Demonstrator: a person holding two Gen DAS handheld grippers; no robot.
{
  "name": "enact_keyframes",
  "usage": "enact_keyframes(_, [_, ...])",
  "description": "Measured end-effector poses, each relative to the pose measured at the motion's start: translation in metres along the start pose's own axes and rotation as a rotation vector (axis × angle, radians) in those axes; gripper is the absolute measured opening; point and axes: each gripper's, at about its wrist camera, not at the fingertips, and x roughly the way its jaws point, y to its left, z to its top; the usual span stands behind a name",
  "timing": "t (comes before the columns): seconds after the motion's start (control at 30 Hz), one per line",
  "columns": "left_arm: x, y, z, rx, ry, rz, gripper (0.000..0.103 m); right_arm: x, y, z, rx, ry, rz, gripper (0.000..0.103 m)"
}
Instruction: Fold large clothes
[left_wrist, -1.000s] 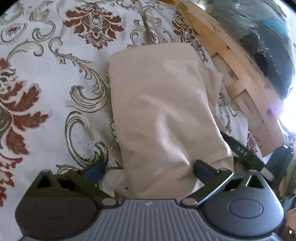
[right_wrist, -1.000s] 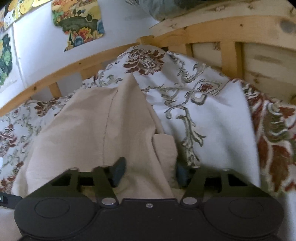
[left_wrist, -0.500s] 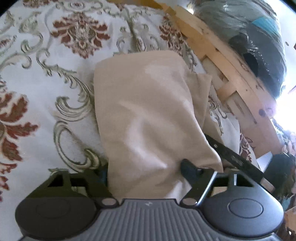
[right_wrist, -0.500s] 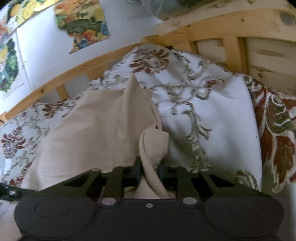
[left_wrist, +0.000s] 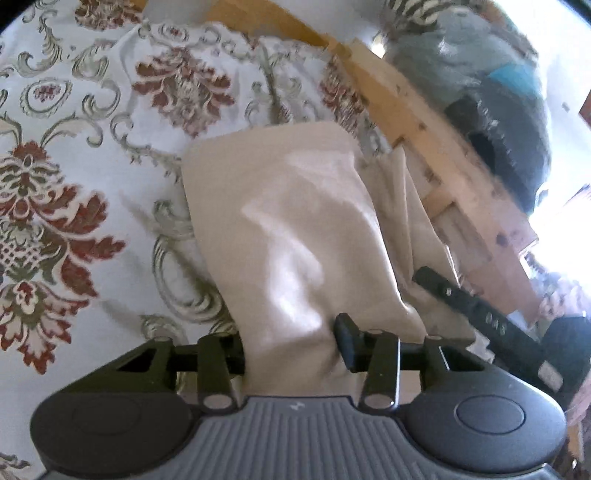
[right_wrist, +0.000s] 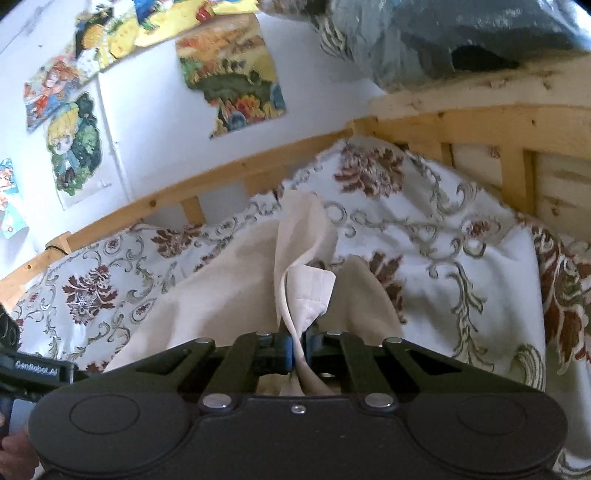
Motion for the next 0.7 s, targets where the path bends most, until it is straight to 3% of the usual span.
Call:
enact_keyframes(0.1, [0.005,0.003,0.000,-0.004,0.013,0.022,0.060,0.015,-0.015,-0.006,0.037,0.050,-0.090,0.035])
enact_keyframes(0.17, [0.007,0.001,-0.002,0.015,0.015,0.047,0.081,0.025,-0.025,-0.008,0.038,0.070,-0.107,0.053])
enact_keyframes(0.23, [0.011,-0.001,-0.005,0.046,0.027,0.080,0.091,0.035,-0.034,-0.012,0.046,0.097,-0.080,0.073])
enact_keyframes(0.3, [0.015,0.001,-0.008,0.053,0.031,0.074,0.098,0.049,-0.043,-0.016,0.062,0.150,-0.035,0.086])
enact_keyframes(0.33, [0.017,0.005,-0.009,0.032,0.034,0.068,0.100,0.056,-0.047,-0.019,0.075,0.168,-0.023,0.086])
enact_keyframes(0.4, [0.022,0.015,-0.009,-0.034,0.044,0.039,0.101,0.060,-0.051,-0.025,0.112,0.170,0.015,0.080])
enact_keyframes(0.47, [0.024,0.020,-0.009,-0.072,0.046,0.010,0.099,0.059,-0.051,-0.029,0.124,0.165,0.017,0.061])
enact_keyframes(0.5, [0.025,0.020,-0.009,-0.075,0.049,-0.004,0.091,0.058,-0.052,-0.030,0.136,0.158,0.018,0.045])
enact_keyframes(0.53, [0.026,0.018,-0.009,-0.074,0.052,-0.027,0.086,0.057,-0.055,-0.031,0.161,0.153,0.028,0.035])
enact_keyframes(0.57, [0.026,0.016,-0.008,-0.073,0.049,-0.053,0.078,0.056,-0.056,-0.031,0.180,0.148,0.036,0.031])
enact_keyframes(0.63, [0.024,0.009,-0.007,-0.053,0.040,-0.032,0.072,0.052,-0.053,-0.031,0.177,0.137,0.055,0.020])
enact_keyframes(0.7, [0.017,0.001,-0.008,-0.017,0.016,-0.011,0.063,0.046,-0.044,-0.028,0.150,0.115,0.077,0.016])
